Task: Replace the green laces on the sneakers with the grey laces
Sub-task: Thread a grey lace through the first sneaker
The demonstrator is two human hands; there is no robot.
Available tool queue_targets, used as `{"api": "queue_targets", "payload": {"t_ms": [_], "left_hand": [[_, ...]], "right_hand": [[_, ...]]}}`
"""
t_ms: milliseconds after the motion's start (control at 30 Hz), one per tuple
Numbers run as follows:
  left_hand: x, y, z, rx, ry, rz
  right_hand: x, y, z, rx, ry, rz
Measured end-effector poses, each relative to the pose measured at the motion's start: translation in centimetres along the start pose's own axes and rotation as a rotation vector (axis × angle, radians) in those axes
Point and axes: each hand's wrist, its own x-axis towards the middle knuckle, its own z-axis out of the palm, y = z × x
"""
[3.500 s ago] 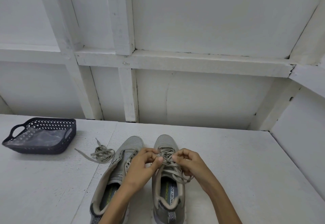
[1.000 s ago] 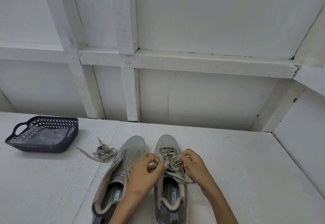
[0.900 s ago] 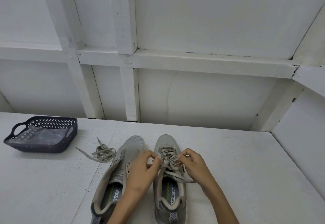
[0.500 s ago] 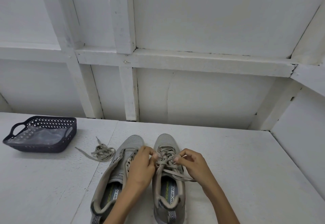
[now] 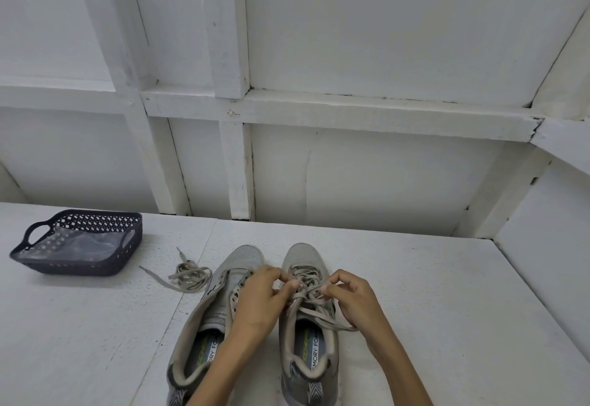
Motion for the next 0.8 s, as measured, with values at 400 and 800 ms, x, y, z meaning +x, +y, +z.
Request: {"api": "queue_targets", "payload": {"t_ms": [400, 800], "left_hand": [[-1.6, 0.5, 0.3, -0.361, 0.110, -0.075], [-2.3, 0.6, 0.1, -0.139, 0.025, 0.095]], "right_hand": [[0.4, 0.9, -0.1, -0.131, 0.081, -0.025], [0.7, 1.0, 0.0, -0.486, 0.015, -0.241]]}}
